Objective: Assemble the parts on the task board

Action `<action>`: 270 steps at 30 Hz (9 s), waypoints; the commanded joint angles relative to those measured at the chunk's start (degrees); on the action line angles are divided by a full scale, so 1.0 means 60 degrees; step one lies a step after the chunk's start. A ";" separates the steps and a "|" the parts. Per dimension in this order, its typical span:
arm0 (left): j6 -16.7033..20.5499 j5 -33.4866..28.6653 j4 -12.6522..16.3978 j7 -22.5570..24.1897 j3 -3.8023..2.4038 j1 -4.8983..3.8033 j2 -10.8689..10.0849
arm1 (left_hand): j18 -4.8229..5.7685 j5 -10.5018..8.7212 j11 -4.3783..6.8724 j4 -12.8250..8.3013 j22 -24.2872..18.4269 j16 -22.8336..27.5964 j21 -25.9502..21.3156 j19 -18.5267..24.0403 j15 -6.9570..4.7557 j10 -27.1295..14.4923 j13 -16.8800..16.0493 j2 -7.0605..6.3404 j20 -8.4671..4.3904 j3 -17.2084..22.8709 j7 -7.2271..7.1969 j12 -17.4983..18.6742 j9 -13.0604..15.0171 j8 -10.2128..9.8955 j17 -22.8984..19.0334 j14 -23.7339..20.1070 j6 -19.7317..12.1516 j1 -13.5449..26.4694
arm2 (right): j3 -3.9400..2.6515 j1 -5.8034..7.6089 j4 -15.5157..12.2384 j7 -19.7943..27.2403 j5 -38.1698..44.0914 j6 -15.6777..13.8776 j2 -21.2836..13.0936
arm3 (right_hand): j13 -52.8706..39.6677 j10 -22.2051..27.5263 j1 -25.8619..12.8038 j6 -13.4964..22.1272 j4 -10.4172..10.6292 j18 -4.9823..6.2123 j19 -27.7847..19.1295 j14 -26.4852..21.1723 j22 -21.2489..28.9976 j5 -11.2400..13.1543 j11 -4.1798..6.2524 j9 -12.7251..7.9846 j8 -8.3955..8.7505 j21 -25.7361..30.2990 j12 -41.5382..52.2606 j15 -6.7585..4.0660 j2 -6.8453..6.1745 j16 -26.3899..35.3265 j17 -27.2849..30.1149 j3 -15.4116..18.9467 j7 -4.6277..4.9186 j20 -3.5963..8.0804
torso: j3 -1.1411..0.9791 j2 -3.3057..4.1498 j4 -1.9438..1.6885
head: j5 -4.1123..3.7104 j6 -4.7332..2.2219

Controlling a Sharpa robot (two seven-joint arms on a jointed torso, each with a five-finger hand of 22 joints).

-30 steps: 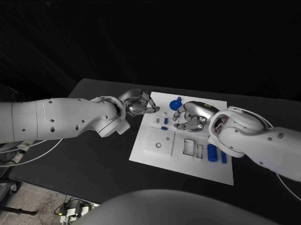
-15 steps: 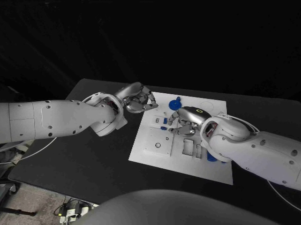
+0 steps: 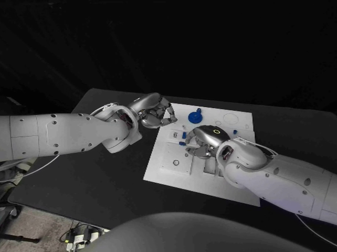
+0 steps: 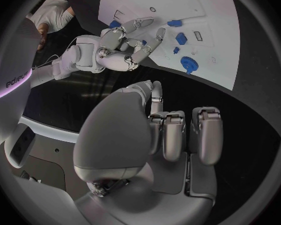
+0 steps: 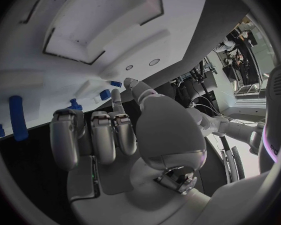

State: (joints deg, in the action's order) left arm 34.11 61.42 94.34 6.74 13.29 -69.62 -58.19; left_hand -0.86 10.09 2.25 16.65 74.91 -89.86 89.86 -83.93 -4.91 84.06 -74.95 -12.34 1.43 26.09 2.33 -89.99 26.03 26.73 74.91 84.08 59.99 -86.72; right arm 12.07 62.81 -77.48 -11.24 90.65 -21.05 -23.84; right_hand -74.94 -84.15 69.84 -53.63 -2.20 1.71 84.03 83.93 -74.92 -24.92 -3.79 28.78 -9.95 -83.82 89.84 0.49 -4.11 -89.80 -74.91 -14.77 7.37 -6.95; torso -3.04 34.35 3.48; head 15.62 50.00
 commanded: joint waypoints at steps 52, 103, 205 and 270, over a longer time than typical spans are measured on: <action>-0.0386 -0.0070 -0.0048 -0.0272 -0.0003 -0.0001 0.0114 | 0.0144 -0.0029 0.0064 0.0008 0.2516 -0.0024 0.0023 -0.1011 -0.0040 0.0991 -0.2509 -0.0044 0.0000 0.0113 -0.0170 -0.0001 0.0044 -0.0036 0.2515 0.0986 0.0017 0.0422 | -0.0009 -0.0610 0.1065 0.0172 0.1030 -0.1095 0.0696 | -0.2511 -0.0976 0.0154 0.0232 0.0043 -0.0003 0.0252 0.1012 -0.2144 0.0184 0.0121 0.0960 -0.0078 -0.0089 0.0026 -0.0084 0.0151 -0.0033 -0.2515 0.0286 -0.0061 0.0100 | -0.0009 0.0002 -0.0015 | 0.0013 0.0000; -0.0730 -0.0400 -0.0101 -0.0429 -0.0002 0.0014 0.0182 | 0.0144 0.0104 0.0098 0.0011 0.2516 -0.0024 0.0023 -0.1011 -0.0074 0.0991 -0.2509 0.0113 -0.0035 0.0049 -0.0205 -0.0001 0.0067 -0.0039 0.2515 0.0986 -0.0071 0.0548 | -0.0009 -0.0785 0.1159 0.0483 0.1023 -0.1291 0.0684 | -0.2511 -0.0976 -0.0096 0.0446 0.0015 0.0044 0.0104 0.1012 -0.2077 0.1026 -0.0046 0.0642 0.0631 0.0092 0.0026 0.0057 -0.0001 -0.0033 -0.2515 -0.0010 0.0128 -0.0015 | -0.0001 0.0000 -0.0001 | 0.0041 0.0000; -0.1157 0.0115 -0.0340 -0.0754 0.0000 0.0093 0.0296 | 0.0144 0.0100 0.0034 -0.0041 0.2516 -0.0024 0.0023 -0.1011 -0.0032 0.0991 -0.2509 0.0288 -0.0016 -0.0051 -0.0118 -0.0001 0.0185 0.0004 0.2515 0.0986 -0.0330 0.0365 | -0.0069 -0.0880 0.0592 0.1705 -0.3935 -0.0576 0.0362 | -0.2511 -0.0976 0.0480 -0.0447 -0.0328 0.0091 -0.0016 0.1012 -0.2020 -0.1444 0.0331 0.1548 -0.0168 0.0252 0.0026 -0.0282 0.0480 -0.0033 -0.2515 -0.0392 -0.0264 0.0295 | -0.0001 -0.0004 0.0001 | 0.0212 0.0000; -0.1672 0.0735 -0.0417 -0.1051 0.0000 0.0102 0.0359 | 0.0144 -0.0279 -0.0126 -0.0016 0.2516 -0.0024 0.0023 -0.1011 0.0086 0.0991 -0.2509 0.0290 0.0084 -0.0475 0.0076 -0.0001 -0.0094 -0.0491 0.2515 0.0986 -0.0490 0.0237 | -0.0067 -0.0904 0.0675 0.1826 -0.2810 -0.0813 0.0281 | -0.2511 -0.0976 0.0329 0.1889 -0.0114 0.0137 -0.0186 0.1012 -0.1958 0.0361 0.0004 0.0444 0.1054 0.0437 0.0026 0.0019 0.0065 -0.0033 -0.2515 -0.0236 0.0246 0.0007 | -0.0004 -0.0004 0.0000 | 0.0183 0.0000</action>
State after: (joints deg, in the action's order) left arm 25.38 63.70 91.74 0.12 13.32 -69.01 -56.14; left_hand -0.87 8.53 1.73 16.54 74.90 -89.86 89.86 -84.00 -4.73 83.94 -74.95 -10.29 1.49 23.39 2.79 -89.99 25.51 23.94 74.93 83.90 57.31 -85.31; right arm 11.60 57.46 -73.70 0.42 72.76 -25.41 -21.72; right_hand -74.93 -83.83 71.86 -42.56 -3.21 3.47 83.11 84.13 -74.92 -22.82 -3.50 31.48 -3.74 -81.46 89.84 0.31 -3.27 -89.80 -74.94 -16.10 8.79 -6.67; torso -3.05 34.32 3.50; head 16.74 50.00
